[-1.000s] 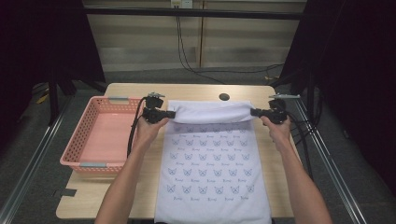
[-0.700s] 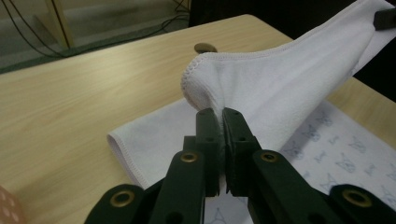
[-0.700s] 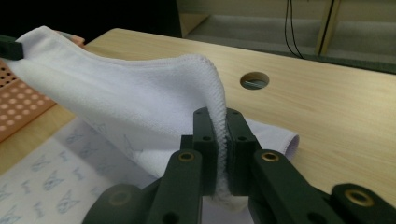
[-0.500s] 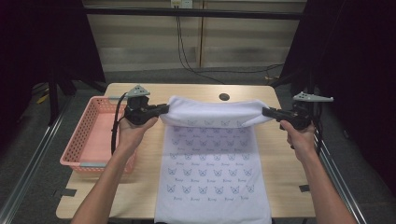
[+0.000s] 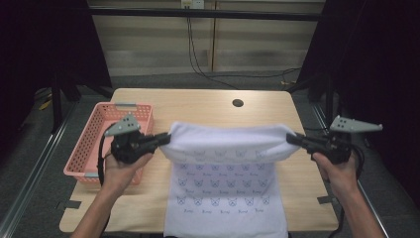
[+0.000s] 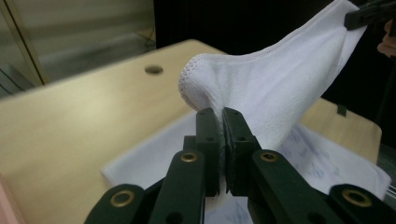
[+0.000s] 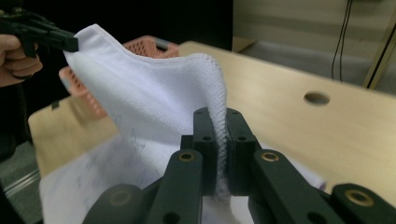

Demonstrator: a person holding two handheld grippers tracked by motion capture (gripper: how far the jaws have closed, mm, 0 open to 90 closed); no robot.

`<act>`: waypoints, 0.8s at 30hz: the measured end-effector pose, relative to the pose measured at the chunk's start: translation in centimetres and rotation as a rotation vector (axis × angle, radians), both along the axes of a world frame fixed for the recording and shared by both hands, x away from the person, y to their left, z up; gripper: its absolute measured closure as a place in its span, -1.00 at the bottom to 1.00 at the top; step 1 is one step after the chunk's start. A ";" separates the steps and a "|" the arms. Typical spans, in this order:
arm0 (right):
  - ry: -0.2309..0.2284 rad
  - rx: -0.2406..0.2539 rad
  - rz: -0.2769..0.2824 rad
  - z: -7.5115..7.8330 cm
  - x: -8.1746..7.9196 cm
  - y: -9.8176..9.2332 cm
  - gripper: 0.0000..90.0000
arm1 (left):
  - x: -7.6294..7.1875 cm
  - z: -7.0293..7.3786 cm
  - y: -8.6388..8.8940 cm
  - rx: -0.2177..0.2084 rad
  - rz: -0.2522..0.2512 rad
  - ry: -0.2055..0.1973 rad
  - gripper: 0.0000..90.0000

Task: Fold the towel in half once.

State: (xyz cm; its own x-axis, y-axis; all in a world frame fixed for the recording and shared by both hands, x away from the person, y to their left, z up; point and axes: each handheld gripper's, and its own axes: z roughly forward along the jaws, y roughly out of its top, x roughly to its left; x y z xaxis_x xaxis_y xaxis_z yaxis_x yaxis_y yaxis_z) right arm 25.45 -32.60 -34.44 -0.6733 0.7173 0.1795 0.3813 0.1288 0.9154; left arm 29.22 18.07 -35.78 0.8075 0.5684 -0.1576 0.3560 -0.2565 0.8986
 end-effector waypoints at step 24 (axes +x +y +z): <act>0.368 -0.160 0.237 -11.6 -10.6 1.3 0.40 | -7.4 -10.5 -0.1 0.180 -0.299 0.314 0.65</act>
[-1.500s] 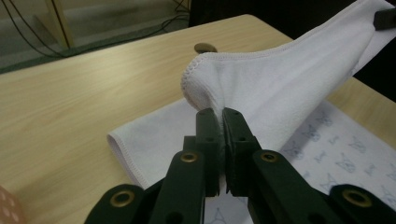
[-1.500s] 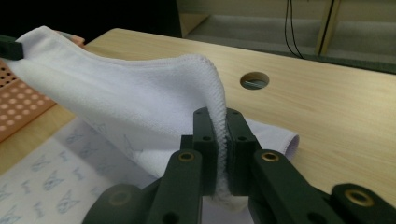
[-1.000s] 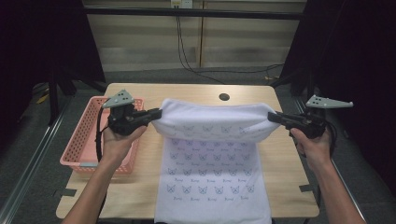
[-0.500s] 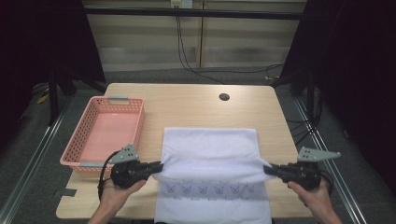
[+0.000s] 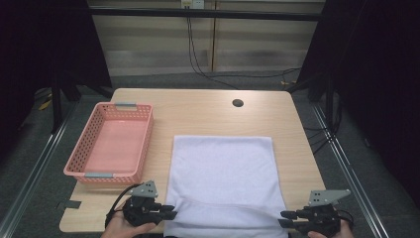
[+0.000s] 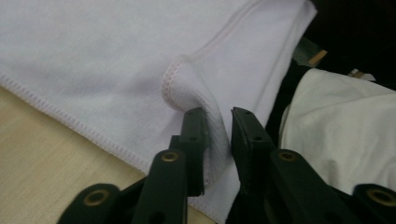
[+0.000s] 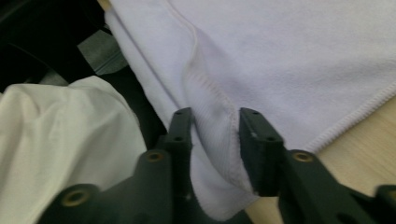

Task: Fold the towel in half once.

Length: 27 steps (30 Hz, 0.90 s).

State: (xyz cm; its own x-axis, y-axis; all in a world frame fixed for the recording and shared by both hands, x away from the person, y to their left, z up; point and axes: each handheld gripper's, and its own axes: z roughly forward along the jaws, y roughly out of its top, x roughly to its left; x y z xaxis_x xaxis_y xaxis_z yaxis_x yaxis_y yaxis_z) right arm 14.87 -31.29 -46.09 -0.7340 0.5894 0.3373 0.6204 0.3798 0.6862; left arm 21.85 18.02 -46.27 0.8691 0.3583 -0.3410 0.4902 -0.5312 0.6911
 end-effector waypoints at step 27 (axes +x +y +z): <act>-0.018 -0.131 -0.171 -3.5 11.3 0.7 0.28 | 8.8 -3.1 -3.7 0.129 0.201 -0.063 0.48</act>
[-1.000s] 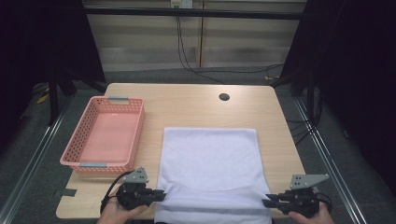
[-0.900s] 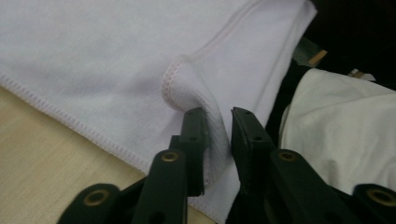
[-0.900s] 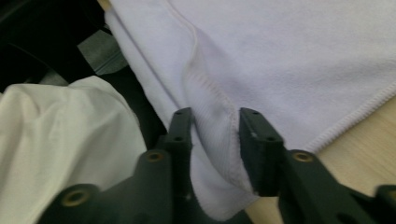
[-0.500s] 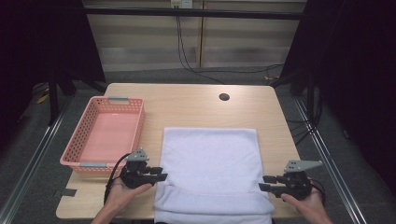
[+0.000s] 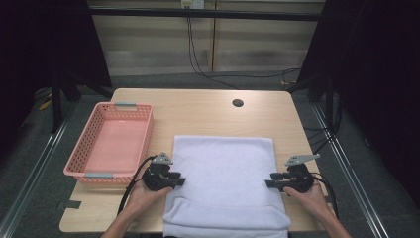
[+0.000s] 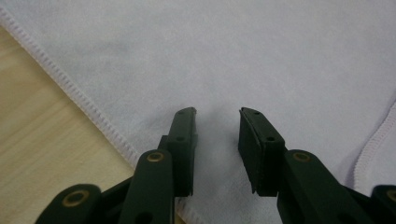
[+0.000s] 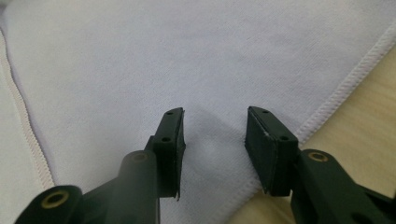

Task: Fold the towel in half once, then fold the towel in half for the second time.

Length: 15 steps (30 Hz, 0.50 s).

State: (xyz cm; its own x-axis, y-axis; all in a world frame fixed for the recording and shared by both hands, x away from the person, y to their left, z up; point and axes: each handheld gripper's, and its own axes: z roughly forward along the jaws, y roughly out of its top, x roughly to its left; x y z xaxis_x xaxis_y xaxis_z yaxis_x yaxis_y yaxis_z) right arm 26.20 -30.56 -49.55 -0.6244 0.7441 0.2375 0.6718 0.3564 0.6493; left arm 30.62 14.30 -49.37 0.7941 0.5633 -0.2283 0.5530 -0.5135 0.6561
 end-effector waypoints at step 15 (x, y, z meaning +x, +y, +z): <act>0.017 -0.010 0.042 0.2 -3.1 -1.2 0.36 | -3.7 0.2 0.1 -0.016 -0.092 0.050 0.50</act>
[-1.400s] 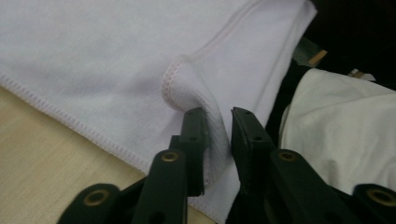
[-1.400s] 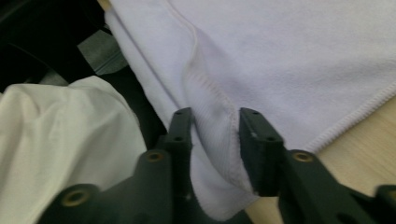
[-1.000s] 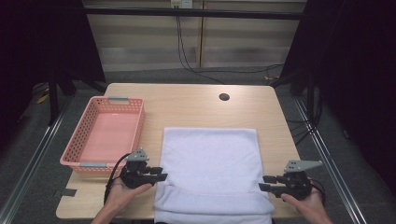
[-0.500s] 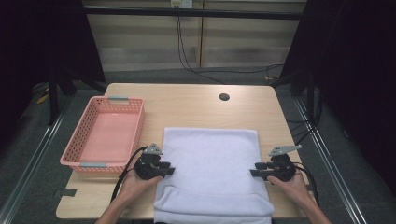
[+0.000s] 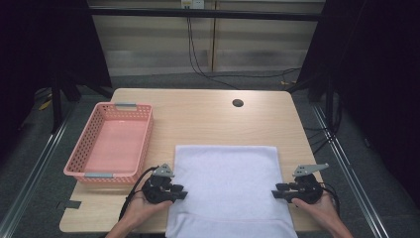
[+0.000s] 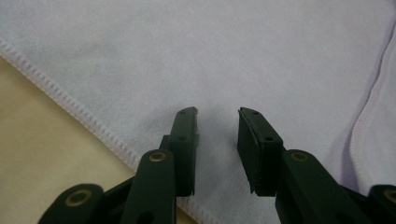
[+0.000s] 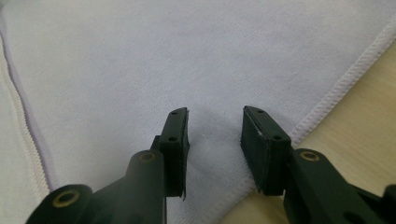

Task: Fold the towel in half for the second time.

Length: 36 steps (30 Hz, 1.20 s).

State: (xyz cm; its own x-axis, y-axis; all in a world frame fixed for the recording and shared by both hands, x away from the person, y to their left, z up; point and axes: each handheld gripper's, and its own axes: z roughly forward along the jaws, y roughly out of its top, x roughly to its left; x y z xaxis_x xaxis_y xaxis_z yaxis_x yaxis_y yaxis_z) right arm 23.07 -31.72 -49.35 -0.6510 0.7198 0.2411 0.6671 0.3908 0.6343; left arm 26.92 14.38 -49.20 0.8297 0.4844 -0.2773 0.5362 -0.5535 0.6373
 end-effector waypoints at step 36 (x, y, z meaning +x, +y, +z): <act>-0.147 -0.013 -0.139 1.0 10.6 -1.6 0.10 | 9.8 0.0 -1.4 -0.024 0.245 -0.107 0.12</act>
